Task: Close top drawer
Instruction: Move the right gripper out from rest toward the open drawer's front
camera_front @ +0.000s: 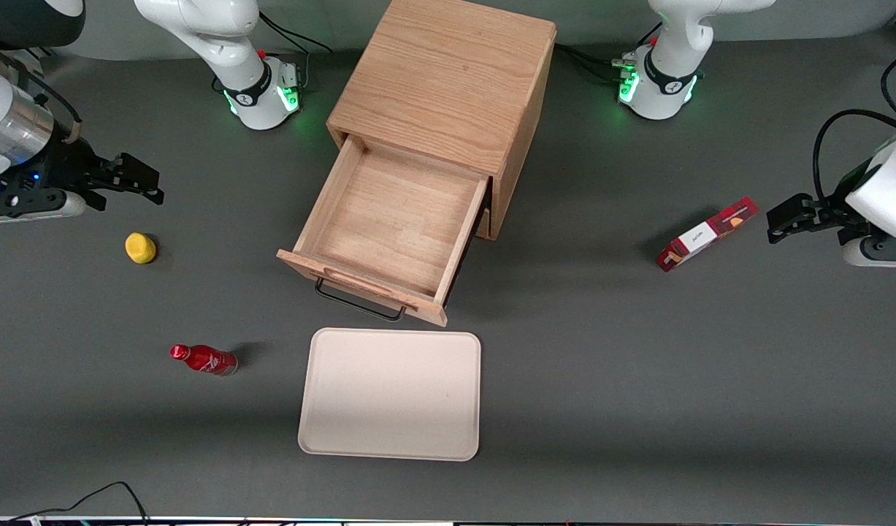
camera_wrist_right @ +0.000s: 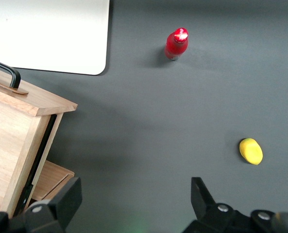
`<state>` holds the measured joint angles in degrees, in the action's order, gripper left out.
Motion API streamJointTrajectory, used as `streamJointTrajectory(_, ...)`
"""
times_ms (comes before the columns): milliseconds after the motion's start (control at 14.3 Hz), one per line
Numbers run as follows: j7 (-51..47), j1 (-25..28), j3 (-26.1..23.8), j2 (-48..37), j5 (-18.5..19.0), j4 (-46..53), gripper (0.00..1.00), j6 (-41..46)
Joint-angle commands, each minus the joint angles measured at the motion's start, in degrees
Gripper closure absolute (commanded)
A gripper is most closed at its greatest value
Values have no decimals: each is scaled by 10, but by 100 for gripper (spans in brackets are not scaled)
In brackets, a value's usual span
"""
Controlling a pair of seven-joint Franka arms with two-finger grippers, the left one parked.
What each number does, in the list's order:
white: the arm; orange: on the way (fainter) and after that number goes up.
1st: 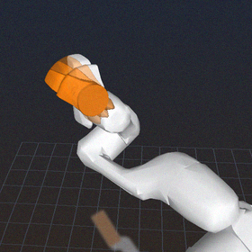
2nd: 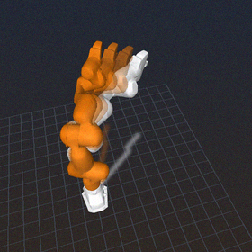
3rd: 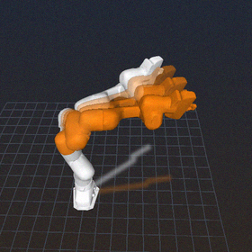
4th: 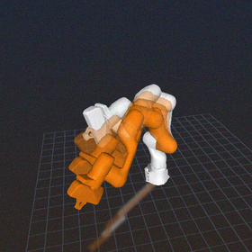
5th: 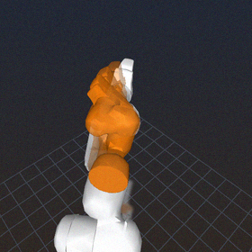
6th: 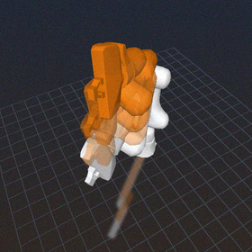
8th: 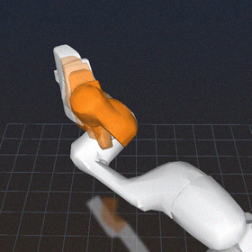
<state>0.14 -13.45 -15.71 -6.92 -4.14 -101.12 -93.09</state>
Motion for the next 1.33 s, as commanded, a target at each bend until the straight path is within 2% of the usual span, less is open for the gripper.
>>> streamJointTrajectory(0,-8,-1,2,2,-10,10,0,14)
streamJointTrajectory(419,-8,-1,1,7,-9,30,0,13)
streamJointTrajectory(628,-9,4,-2,8,18,44,0,14)
streamJointTrajectory(767,-8,4,-3,9,17,44,0,14)
streamJointTrajectory(1256,-9,5,-7,64,22,107,0,14)
